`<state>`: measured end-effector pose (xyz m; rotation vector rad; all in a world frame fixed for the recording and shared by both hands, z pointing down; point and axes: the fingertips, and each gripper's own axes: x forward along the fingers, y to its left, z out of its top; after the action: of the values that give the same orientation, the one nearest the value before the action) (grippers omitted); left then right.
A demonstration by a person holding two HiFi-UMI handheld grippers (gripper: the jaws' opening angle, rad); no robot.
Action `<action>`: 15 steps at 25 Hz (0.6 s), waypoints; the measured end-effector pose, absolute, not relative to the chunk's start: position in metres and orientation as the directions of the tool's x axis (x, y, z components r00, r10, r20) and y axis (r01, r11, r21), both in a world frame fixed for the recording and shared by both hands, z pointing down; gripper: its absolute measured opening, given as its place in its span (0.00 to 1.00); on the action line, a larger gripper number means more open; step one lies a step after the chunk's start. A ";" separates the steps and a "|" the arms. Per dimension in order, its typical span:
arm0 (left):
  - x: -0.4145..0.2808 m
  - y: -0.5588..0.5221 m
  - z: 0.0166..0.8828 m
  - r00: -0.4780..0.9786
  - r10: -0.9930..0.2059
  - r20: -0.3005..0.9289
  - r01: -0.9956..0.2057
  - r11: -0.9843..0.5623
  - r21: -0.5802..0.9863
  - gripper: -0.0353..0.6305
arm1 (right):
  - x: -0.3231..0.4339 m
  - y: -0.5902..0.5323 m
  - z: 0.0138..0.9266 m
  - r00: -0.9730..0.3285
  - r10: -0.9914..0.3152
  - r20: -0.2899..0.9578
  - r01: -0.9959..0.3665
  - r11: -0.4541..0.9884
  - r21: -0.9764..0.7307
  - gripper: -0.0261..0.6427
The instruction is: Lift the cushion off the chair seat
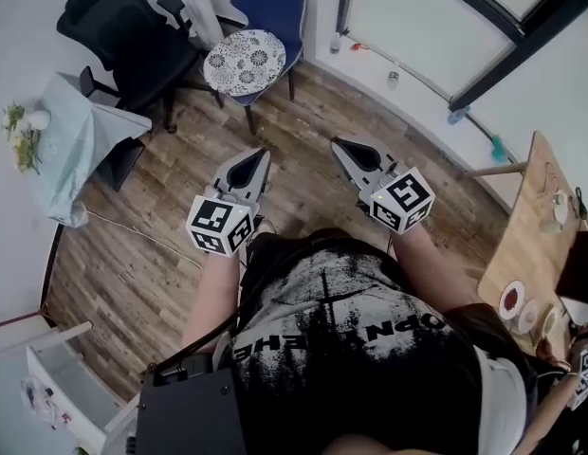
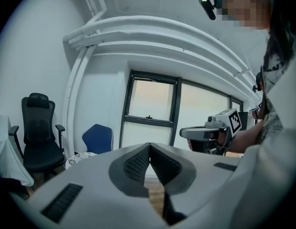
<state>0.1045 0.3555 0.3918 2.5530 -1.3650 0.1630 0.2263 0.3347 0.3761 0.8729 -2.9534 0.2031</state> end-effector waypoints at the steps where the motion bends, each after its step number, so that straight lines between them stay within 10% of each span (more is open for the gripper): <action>1: 0.103 0.356 0.393 0.554 -0.804 0.215 -0.832 -0.532 0.158 0.07 | 0.225 0.334 0.378 -0.840 -0.536 0.087 -0.543 0.832 -0.119 0.05; 15: 0.053 0.312 0.408 0.560 -0.798 0.225 -0.827 -0.521 0.212 0.07 | 0.176 0.290 0.391 -0.843 -0.527 0.111 -0.538 0.832 -0.134 0.05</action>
<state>0.0528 0.3117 0.4083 2.5035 -1.3420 0.1430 0.1762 0.2898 0.3912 0.8553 -2.9407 0.2468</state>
